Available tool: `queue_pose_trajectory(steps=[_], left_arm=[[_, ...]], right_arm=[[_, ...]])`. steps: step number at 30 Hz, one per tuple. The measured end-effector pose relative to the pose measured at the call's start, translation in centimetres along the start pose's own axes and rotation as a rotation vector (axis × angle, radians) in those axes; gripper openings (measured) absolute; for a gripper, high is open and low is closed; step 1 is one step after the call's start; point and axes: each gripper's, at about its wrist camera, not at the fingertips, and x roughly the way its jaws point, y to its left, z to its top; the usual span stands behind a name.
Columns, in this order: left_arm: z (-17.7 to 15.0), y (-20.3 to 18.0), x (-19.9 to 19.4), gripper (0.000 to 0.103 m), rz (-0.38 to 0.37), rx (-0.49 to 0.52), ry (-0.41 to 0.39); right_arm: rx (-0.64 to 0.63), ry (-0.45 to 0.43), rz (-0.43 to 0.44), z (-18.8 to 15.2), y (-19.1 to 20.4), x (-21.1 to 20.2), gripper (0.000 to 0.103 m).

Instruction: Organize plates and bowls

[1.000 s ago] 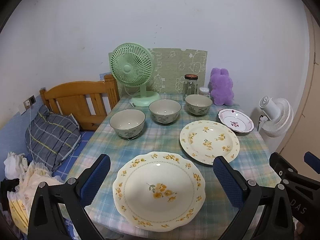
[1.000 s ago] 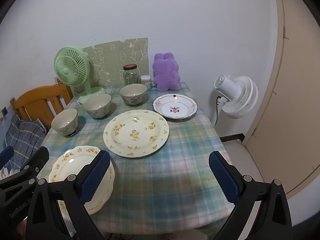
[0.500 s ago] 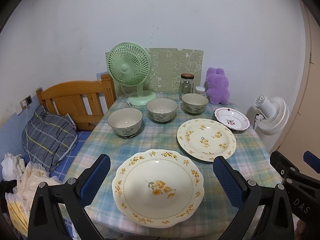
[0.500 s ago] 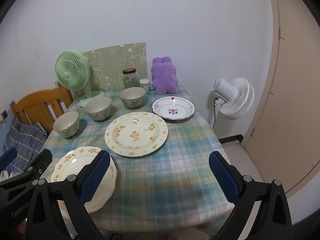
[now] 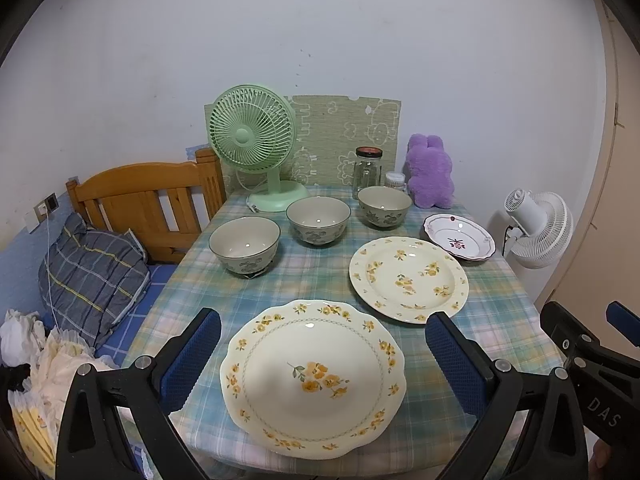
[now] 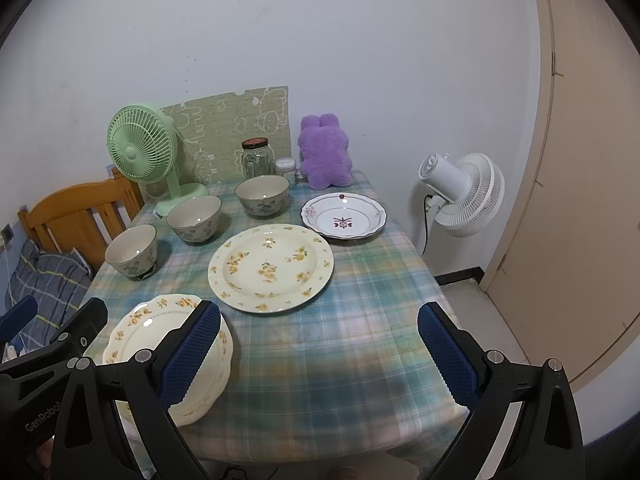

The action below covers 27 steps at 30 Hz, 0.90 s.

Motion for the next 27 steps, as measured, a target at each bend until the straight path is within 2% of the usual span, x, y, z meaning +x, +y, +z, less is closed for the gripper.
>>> queue_pose_trajectory(steps=[27], left_arm=[[0.08, 0.03, 0.55, 0.102, 0.004, 0.002, 0.008]], right_arm=[[-0.005, 0.003, 0.006, 0.26, 0.46, 0.77, 0.100]])
